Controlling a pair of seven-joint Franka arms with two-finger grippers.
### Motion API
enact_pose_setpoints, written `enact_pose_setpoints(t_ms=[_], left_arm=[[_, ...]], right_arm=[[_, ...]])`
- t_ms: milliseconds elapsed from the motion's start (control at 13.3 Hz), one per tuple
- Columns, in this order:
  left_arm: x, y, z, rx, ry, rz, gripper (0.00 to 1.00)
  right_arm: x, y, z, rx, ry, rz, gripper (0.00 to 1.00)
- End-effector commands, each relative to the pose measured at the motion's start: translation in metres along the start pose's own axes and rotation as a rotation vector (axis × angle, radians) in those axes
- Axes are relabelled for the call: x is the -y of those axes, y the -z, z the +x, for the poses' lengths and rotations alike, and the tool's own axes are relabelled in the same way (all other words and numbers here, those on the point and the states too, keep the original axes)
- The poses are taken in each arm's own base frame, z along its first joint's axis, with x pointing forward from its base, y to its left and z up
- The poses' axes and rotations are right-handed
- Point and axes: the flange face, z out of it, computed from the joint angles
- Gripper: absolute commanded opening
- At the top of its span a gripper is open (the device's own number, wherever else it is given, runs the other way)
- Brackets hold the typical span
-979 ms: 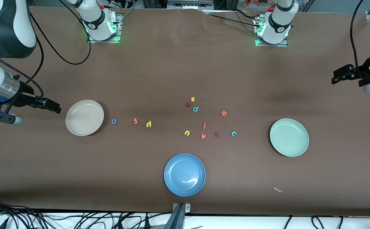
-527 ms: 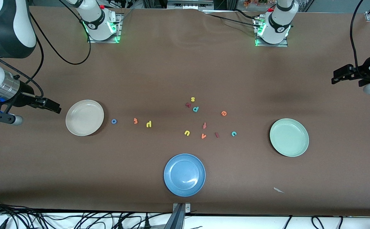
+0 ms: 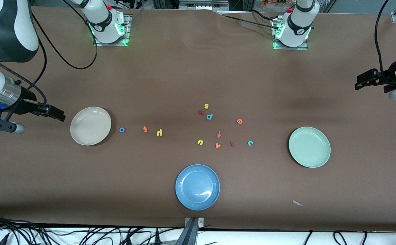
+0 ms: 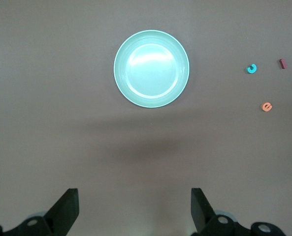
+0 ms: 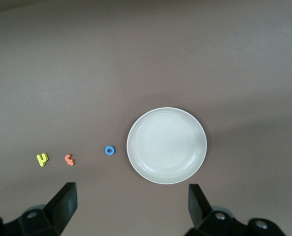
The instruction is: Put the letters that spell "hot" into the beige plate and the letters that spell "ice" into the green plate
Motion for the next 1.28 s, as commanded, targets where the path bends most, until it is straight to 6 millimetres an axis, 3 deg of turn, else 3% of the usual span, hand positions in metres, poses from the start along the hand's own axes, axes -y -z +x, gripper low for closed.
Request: enact_pose_setpoints(t_ms=[0,377,678,904,1205], left_arm=[[-0.002,0.004,-0.003,-0.014,-0.023,-0.024,1.0],[-0.006,0.004,-0.002,-0.014,-0.03,-0.023,1.0],[-0.019,0.003,-0.001,-0.008,-0.044,-0.02,1.0],[-0.049,-0.008,0.007,0.013,-0.039,-0.018,1.0],[-0.109,-0.026,0.017,0.045,-0.029,-0.014,1.0]], right_arm=[[0.002,0.001,-0.003,-0.003,-0.005,-0.008,1.0],[0.0,0.002,-0.003,-0.006,-0.004,-0.01,1.0],[0.013,-0.029,-0.001,0.039,0.006,-0.017,0.99],[0.044,-0.062,-0.009,0.036,-0.028,-0.02,0.99],[0.091,-0.111,-0.027,0.031,0.051,-0.031,0.99]])
